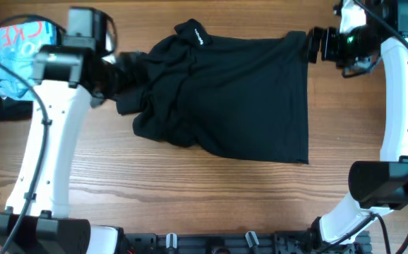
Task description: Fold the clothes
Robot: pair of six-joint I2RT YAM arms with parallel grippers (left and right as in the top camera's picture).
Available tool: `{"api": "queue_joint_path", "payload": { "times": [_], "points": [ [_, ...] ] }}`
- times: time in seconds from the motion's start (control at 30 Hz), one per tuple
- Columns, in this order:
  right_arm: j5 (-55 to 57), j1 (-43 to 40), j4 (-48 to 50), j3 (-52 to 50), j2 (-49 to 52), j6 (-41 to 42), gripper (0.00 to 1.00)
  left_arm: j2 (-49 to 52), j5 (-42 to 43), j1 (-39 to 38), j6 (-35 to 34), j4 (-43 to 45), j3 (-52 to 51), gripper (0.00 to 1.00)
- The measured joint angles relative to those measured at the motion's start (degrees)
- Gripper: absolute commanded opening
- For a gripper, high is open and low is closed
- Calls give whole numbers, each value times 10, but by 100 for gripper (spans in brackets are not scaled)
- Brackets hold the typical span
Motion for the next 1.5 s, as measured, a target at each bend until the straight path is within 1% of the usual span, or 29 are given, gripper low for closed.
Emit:
{"api": "queue_joint_path", "payload": {
  "times": [0.1,0.23,0.33,0.43,0.5,0.6,0.67,0.83,0.93,1.03,1.2,1.33,1.43,1.5],
  "points": [
    [5,0,-3,-10,-2,10,93,0,-16,-22,-13,2,-32,100],
    [9,0,27,-69,-21,27,91,0,-28,-30,-26,49,-84,100],
    [11,0,79,-151,-54,49,91,0,-33,-31,-39,76,-129,100],
    [20,0,135,-258,-120,79,93,0,-35,-31,-53,89,-175,100],
    [24,0,162,-303,-156,91,93,0,-35,-31,-62,96,-200,99],
    [24,0,212,-402,-230,110,93,0,-32,-31,-71,122,-229,95],
    [19,0,232,-454,-258,117,93,0,-26,-31,-76,135,-245,93],
    [-8,0,284,-553,-264,123,93,0,-17,-31,-82,162,-276,84],
    [-24,0,304,-582,-262,122,93,0,-16,-31,-87,199,-301,81],
    [-35,0,314,-586,-262,118,93,0,-16,-31,-91,245,-335,76],
    [-41,0,315,-586,-262,106,93,0,-12,-31,-104,312,-388,65],
    [-41,0,316,-586,-262,103,93,0,-5,-31,-111,340,-418,60],
    [-41,0,316,-586,-262,101,93,0,-2,-31,-113,360,-437,51],
    [-41,0,316,-586,-262,101,93,0,-1,-31,-114,381,-448,48]
  ]
}}
